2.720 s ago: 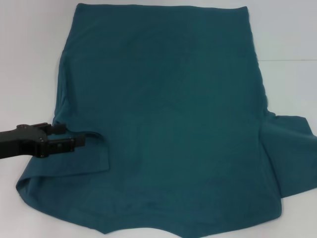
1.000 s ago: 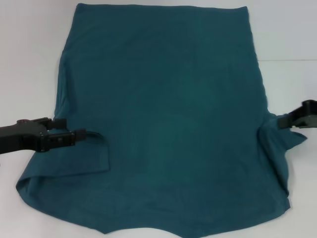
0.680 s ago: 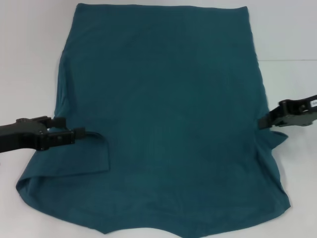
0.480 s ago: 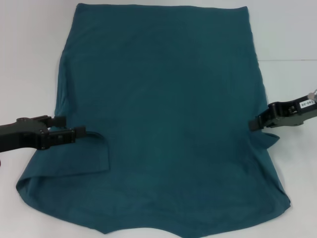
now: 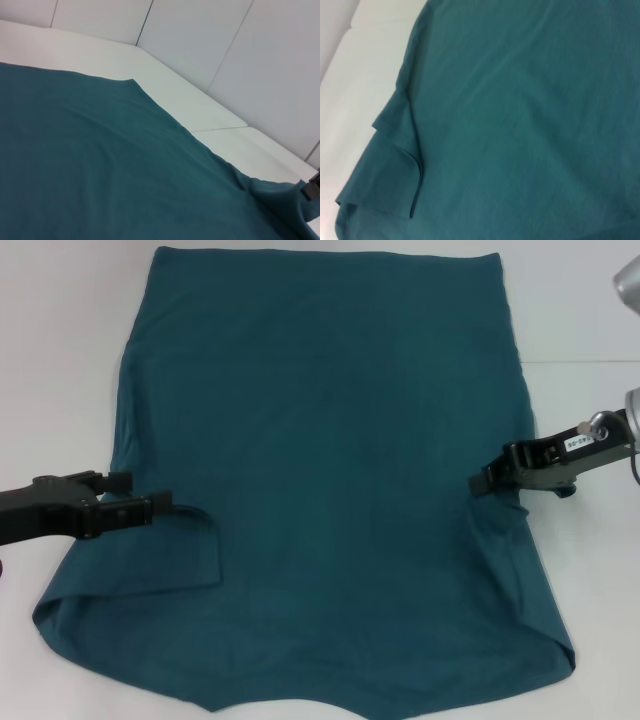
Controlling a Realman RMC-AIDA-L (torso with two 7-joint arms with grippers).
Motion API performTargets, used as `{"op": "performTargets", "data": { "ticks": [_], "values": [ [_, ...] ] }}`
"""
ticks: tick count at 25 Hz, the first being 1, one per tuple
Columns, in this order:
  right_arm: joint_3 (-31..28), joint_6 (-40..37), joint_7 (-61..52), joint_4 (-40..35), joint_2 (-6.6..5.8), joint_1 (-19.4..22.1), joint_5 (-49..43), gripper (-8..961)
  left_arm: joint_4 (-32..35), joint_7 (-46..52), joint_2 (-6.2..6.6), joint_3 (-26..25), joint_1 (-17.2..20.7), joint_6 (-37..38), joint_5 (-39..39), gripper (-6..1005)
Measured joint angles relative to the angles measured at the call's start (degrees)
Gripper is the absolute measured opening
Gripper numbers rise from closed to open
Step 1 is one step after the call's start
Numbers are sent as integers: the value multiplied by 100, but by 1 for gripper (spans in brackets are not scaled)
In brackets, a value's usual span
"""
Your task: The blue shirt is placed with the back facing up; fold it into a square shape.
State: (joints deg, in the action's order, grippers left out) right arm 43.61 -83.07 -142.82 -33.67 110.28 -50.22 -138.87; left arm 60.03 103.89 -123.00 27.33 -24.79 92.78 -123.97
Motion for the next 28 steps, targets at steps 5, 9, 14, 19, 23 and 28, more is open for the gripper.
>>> {"op": "performTargets", "data": {
  "ticks": [5,9,14,19,23,28],
  "values": [
    [85,82,0,43,24,-38,-17,18,0,0,-5,0,0,-21,14,848],
    [109,167,0,68,35,-47,-14,19,0,-11,-5,0,0,-49,51,848],
    [101,418,48,108,159,-69,21,73,0,-15,-5,0,0,-101,67,849],
    [122,531,65,115,263,-101,38,162,0,-10,-5,-9,7,-118,67,849],
    [93,419,139,116,226,-63,294,265,0,71,-5,-138,9,-136,73,849],
    [68,-17,170,59,12,91,402,486,23,1216,184,-244,42,-25,77,847]
  ]
}}
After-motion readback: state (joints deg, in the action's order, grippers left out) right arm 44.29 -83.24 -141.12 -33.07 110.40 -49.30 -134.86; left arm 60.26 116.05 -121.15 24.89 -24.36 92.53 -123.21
